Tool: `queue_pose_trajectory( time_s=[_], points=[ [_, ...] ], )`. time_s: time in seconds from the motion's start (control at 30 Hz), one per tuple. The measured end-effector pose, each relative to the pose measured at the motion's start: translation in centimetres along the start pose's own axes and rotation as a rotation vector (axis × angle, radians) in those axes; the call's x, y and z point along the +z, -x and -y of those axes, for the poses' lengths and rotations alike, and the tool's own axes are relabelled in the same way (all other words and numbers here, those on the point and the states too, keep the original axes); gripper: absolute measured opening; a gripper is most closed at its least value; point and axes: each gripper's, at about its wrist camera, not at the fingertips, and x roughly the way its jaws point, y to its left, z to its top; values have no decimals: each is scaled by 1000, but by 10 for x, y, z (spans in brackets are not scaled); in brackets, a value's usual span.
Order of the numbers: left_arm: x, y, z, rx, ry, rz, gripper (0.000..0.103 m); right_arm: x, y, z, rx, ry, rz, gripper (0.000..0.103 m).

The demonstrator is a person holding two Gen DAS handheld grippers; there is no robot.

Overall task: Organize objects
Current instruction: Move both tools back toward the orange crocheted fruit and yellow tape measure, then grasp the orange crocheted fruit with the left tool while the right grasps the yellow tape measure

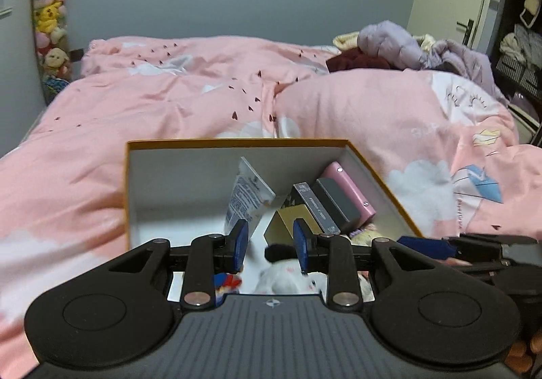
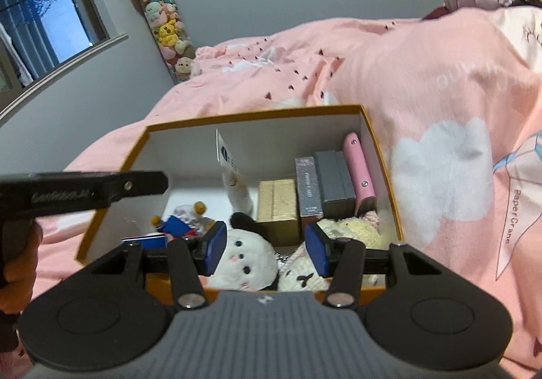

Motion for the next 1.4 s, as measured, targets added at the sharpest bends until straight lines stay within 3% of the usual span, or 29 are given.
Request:
queue_pose_trajectory(
  time_s=[0.4, 0.63, 0.8, 0.93, 1.0, 1.07, 1.4],
  points=[
    [-52, 80, 10, 12, 159, 41, 35, -31, 65, -40, 24, 99, 60, 54],
    [-93, 97, 32, 70, 138, 16, 35, -69, 81, -52, 46, 162, 7, 54],
    [-124, 91, 37, 57, 189, -65, 35, -103, 81, -57, 21, 238, -58, 54],
    [-146, 83, 46, 32, 149, -109, 35, -124, 76, -53, -10, 255, -108, 54],
    [-154, 77, 47, 26, 125, -139, 39, -131, 73, -51, -28, 252, -122, 53],
    [-161, 72, 48, 53, 111, -152, 51, -137, 68, -49, -49, 251, -129, 53],
    [-195, 50, 43, 37, 97, -228, 52, -163, 40, -44, -97, 294, -187, 58]
  ],
)
